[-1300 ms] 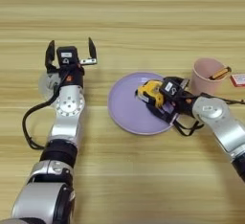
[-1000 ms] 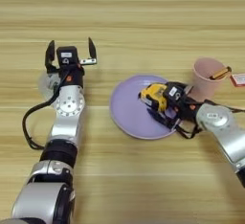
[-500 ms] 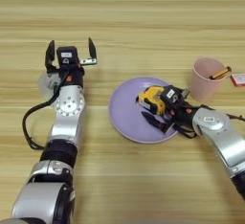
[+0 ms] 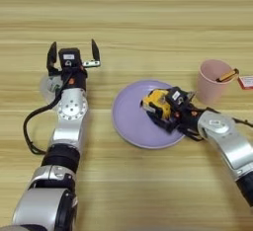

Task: Move the objects on the table

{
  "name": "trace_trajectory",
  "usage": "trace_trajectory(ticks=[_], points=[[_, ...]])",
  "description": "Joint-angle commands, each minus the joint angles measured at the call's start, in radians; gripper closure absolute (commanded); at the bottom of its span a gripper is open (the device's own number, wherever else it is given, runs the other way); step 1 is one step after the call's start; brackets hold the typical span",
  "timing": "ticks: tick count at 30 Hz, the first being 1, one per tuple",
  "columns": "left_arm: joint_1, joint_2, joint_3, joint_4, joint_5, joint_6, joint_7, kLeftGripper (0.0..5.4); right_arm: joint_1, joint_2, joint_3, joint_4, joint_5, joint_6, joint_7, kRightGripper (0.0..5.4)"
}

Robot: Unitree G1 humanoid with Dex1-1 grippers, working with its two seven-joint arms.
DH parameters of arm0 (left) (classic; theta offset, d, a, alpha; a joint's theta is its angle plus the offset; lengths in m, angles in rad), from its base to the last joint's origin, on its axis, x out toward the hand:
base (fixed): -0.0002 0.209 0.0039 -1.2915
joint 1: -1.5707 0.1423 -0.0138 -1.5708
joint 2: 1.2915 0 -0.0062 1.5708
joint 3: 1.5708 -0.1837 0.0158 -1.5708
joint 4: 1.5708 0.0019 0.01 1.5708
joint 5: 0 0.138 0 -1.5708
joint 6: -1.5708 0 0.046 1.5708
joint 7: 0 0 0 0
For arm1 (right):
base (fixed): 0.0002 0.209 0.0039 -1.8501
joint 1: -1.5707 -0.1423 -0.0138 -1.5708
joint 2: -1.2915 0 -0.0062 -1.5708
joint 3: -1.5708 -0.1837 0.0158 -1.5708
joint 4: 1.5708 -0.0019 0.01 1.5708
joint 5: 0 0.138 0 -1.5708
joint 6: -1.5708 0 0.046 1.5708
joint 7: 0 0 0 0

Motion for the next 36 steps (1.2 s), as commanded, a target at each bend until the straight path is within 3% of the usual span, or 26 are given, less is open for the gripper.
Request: trace_trajectory(ticks=[1,10,24,30,36], points=[[-0.008,0.0,-0.002,0.007,0.014,0.008,0.009,0.0,0.014,-0.001,-0.014,0.014,0.001,0.003,-0.007,1.02],[-0.012,-0.002,-0.003,0.015,0.015,0.006,0.011,0.0,0.023,0.002,-0.039,-0.089,0.018,0.024,-0.015,1.03],[-0.012,-0.003,-0.007,0.015,0.015,0.005,0.016,0.0,0.078,-0.003,-0.083,-0.438,0.074,0.163,-0.038,1.04],[-0.012,-0.006,-0.011,0.014,0.016,0.006,0.02,0.0,0.145,-0.039,-0.127,-0.608,0.115,0.232,-0.035,1.04],[-0.016,-0.008,-0.012,0.018,0.017,0.005,0.024,0.0,0.252,-0.096,-0.199,-0.762,0.168,0.296,-0.027,1.04]])
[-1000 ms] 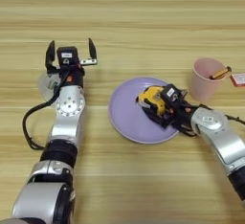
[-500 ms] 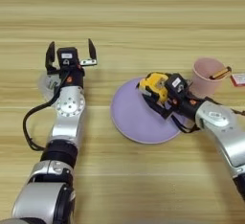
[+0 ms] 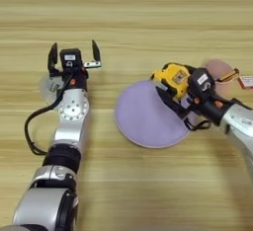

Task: Move the objects on the table

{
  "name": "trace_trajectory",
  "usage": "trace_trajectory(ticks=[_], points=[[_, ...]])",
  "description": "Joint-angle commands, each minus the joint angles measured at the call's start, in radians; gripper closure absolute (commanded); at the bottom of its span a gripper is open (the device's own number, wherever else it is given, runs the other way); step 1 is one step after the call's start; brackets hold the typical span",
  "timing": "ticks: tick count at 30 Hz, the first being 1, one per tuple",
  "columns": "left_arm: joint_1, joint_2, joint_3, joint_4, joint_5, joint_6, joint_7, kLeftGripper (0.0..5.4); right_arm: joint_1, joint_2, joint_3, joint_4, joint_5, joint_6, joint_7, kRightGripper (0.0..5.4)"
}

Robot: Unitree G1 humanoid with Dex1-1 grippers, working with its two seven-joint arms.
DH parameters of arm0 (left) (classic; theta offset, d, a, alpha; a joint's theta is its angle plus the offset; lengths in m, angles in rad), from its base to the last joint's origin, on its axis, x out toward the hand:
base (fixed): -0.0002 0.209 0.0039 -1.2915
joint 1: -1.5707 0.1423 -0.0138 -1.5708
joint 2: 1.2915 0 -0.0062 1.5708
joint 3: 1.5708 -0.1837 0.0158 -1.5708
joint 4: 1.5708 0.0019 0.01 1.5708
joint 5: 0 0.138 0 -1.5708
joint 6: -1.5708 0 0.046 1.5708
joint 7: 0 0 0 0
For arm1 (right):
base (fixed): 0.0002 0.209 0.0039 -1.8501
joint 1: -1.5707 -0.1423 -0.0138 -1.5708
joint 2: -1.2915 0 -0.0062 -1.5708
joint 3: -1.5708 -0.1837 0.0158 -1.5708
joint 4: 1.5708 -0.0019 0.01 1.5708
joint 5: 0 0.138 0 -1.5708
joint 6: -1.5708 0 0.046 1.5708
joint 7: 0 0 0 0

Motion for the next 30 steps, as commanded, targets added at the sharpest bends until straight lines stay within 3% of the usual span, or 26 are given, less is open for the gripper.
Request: trace_trajectory(ticks=[1,7,14,26,30], points=[[-0.015,-0.004,-0.005,0.01,0.015,0.005,0.006,0.0,0.073,-0.043,-0.061,-0.094,0.044,0.038,0.004,1.04],[-0.016,-0.002,-0.004,0.011,0.015,0.006,0.006,0.0,0.166,-0.09,-0.146,-0.125,0.092,0.034,0.01,1.04],[-0.019,-0.001,-0.002,0.017,0.014,0.004,0.005,0.0,0.218,-0.114,-0.264,-0.123,0.14,0.019,0.001,1.04],[-0.022,0.0,-0.006,0.025,0.014,0.008,-0.002,0.0,0.301,-0.155,-0.385,0.015,0.109,-0.037,-0.027,1.04],[-0.023,-0.001,-0.006,0.029,0.013,0.007,-0.002,0.0,0.309,-0.175,-0.38,0.111,0.055,-0.036,-0.053,1.04]])
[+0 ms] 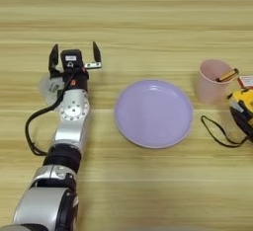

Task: Move the objects on the table

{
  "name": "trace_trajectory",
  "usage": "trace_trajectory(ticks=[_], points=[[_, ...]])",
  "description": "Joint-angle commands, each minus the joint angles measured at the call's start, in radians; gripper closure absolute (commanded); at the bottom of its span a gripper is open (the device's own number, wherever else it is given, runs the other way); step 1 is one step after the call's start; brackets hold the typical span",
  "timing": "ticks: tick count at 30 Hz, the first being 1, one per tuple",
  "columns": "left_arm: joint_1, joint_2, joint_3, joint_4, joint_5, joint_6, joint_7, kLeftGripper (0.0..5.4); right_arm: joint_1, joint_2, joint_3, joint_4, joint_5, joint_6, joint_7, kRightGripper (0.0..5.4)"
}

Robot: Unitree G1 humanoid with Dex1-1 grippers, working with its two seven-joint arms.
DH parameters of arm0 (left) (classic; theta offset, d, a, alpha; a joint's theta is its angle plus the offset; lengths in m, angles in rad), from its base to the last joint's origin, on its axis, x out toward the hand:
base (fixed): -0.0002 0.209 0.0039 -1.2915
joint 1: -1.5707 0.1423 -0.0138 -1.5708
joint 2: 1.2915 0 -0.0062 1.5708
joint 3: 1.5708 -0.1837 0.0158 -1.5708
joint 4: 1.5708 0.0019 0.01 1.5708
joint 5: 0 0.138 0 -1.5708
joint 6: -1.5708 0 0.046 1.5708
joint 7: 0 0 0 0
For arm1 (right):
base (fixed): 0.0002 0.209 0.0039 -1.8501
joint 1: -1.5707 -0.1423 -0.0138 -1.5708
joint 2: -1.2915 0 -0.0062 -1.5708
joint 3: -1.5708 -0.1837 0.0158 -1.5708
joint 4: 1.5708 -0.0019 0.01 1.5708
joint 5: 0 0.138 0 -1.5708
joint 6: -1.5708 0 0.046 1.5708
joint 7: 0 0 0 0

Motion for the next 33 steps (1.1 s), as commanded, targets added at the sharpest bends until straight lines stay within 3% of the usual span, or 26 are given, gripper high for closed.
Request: trace_trajectory(ticks=[1,9,19,22,25,30,33], points=[[-0.019,0.0,-0.006,0.009,0.013,0.007,-0.001,0.0,0.006,-0.036,-0.005,0.089,-0.054,-0.01,-0.029,1.04],[-0.019,-0.002,-0.005,0.012,0.009,0.013,-0.006,0.0,0.0,-0.057,0.004,0.23,-0.12,-0.028,-0.053,1.04],[-0.02,0.002,-0.007,0.017,0.01,0.016,-0.012,0.0,-0.042,-0.069,0.011,0.357,-0.157,-0.059,-0.089,1.04],[-0.02,0.003,-0.007,0.018,0.011,0.017,-0.015,0.0,-0.044,-0.066,0.012,0.366,-0.152,-0.063,-0.089,1.04],[-0.02,0.003,-0.008,0.019,0.012,0.018,-0.017,0.0,-0.045,-0.055,0.017,0.354,-0.144,-0.069,-0.086,0.55],[-0.022,0.003,-0.008,0.022,0.012,0.02,-0.019,0.0,-0.052,-0.013,0.01,0.285,-0.082,-0.079,-0.078,0.03],[-0.022,0.002,-0.011,0.026,0.014,0.024,-0.024,0.0,-0.064,0.006,0.001,0.249,-0.064,-0.114,-0.09,0.03]])
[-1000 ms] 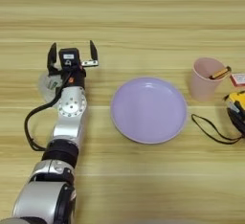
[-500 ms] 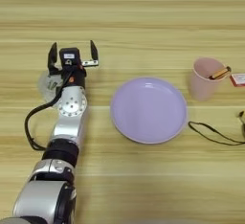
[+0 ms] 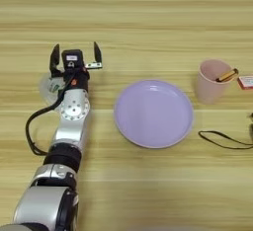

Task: Move the objects on the table

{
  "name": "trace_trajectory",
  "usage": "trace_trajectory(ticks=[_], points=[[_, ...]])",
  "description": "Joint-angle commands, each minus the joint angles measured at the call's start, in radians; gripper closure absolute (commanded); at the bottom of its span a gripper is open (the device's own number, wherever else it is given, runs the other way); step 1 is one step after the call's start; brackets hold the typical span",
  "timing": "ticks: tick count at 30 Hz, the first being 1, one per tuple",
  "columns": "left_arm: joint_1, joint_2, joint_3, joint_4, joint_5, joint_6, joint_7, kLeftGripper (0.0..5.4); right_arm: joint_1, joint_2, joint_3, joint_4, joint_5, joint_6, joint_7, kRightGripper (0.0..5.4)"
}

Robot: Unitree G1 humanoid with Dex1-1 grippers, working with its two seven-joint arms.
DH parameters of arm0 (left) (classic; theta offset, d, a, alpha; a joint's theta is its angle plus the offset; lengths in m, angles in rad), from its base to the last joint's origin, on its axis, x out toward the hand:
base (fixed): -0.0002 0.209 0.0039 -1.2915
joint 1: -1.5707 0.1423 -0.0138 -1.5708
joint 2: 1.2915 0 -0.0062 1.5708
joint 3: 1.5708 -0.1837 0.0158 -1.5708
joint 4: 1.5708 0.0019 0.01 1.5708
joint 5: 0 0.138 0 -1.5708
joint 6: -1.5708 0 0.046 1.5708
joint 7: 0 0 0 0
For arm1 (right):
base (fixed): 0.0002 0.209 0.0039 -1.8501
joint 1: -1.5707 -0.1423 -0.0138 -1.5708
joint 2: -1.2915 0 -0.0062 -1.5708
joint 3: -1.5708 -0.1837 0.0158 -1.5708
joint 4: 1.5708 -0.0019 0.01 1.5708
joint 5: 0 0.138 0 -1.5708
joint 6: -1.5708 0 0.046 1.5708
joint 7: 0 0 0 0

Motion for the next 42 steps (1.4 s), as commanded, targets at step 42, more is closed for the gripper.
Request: trace_trajectory(ticks=[42], points=[[-0.013,0.0,-0.033,0.015,0.016,0.043,-0.009,0.0,-0.238,0.112,0.221,0.122,-0.032,-0.202,-0.009,0.03]])
